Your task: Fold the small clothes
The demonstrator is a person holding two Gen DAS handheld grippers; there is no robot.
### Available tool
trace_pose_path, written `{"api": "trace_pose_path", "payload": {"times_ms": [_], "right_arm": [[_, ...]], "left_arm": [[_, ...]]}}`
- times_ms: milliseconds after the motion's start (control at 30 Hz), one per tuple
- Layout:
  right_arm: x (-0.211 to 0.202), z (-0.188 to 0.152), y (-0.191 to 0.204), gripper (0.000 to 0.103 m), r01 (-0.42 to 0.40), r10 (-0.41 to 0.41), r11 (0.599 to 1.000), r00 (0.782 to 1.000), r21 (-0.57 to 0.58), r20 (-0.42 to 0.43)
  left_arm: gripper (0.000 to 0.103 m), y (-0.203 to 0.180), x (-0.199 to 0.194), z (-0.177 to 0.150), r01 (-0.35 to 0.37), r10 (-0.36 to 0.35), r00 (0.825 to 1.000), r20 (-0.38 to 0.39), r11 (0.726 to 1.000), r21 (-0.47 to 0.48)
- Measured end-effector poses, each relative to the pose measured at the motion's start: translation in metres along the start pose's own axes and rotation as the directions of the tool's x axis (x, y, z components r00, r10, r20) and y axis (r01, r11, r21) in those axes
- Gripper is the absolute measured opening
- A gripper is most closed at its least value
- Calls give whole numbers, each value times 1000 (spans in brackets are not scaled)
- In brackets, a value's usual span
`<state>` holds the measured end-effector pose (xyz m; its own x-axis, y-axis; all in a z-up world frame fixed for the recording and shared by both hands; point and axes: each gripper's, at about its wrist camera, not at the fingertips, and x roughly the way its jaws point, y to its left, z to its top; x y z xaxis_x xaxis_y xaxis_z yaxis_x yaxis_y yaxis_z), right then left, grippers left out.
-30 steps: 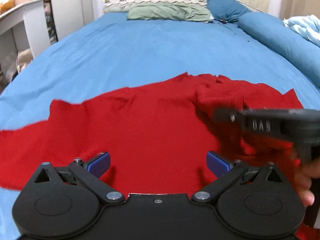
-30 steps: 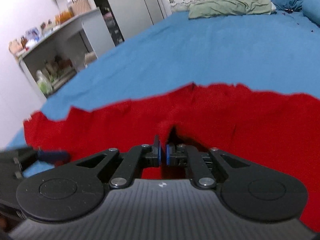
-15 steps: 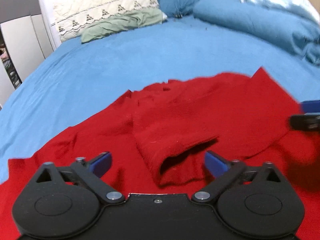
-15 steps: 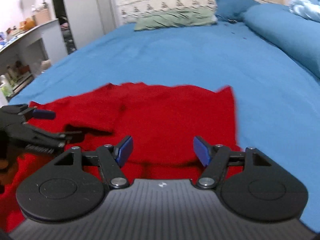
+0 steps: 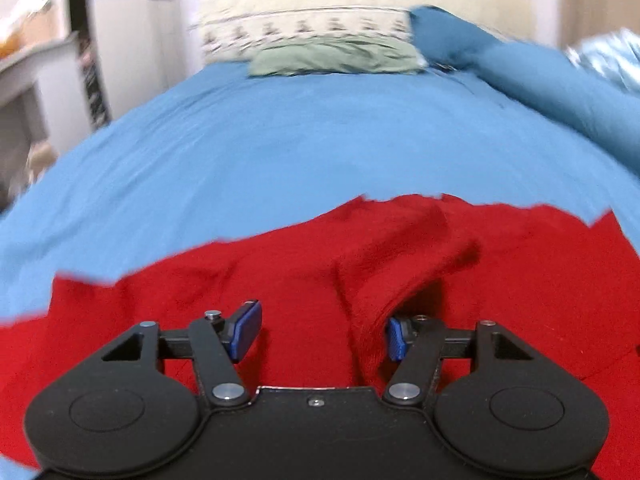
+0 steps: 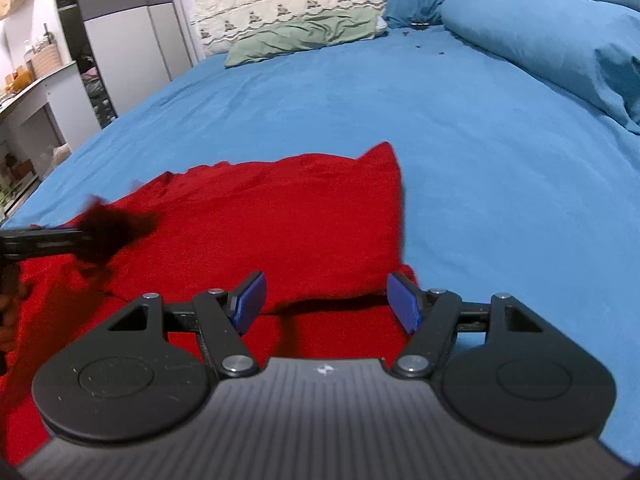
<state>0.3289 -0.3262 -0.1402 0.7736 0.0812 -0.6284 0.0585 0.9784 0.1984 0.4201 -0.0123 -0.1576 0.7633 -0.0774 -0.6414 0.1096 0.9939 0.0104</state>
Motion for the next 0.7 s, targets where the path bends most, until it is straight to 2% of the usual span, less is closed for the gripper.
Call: {"api": "trace_pose_path", "payload": {"times_ms": [100, 300, 333, 367, 400, 433, 533, 600, 633, 700], "right_arm": [[0, -5, -8, 83, 18, -18, 1000, 1000, 15, -6], [-1, -16, -14, 86, 75, -76, 996, 997, -37, -18], [0, -17, -14, 87, 82, -83, 995, 996, -49, -19], [1, -18, -15, 87, 92, -94, 994, 995, -64, -19], [2, -18, -15, 87, 99, -101, 992, 995, -78, -18], [5, -18, -15, 87, 106, -108, 990, 994, -90, -16], [18, -15, -13, 87, 125, -128, 983, 992, -135, -10], [24, -11, -12, 84, 124, -125, 979, 992, -160, 0], [25, -9, -10, 78, 132, -132, 976, 991, -172, 14], [26, -2, -9, 57, 151, -150, 972, 989, -183, 19]], "left_arm": [[64, 19, 6, -12, 53, -55, 998, -38, 997, -51], [63, 24, 5, -22, 113, -112, 994, 15, 989, -92], [59, 24, 6, -20, 109, -108, 994, 16, 989, -103], [39, 24, 8, -17, 101, -100, 995, 16, 989, -109], [15, 24, 8, -16, 85, -84, 996, 15, 990, -114], [7, 27, 8, -14, 68, -67, 998, 12, 990, -124], [5, 39, -4, -11, 80, -71, 996, 53, 980, -182], [5, 44, -14, -7, 55, -40, 996, 83, 981, -186], [5, 46, -22, -6, 35, -17, 994, 105, 983, -179], [5, 55, -37, -6, 16, 11, 989, 146, 984, -180]]}}
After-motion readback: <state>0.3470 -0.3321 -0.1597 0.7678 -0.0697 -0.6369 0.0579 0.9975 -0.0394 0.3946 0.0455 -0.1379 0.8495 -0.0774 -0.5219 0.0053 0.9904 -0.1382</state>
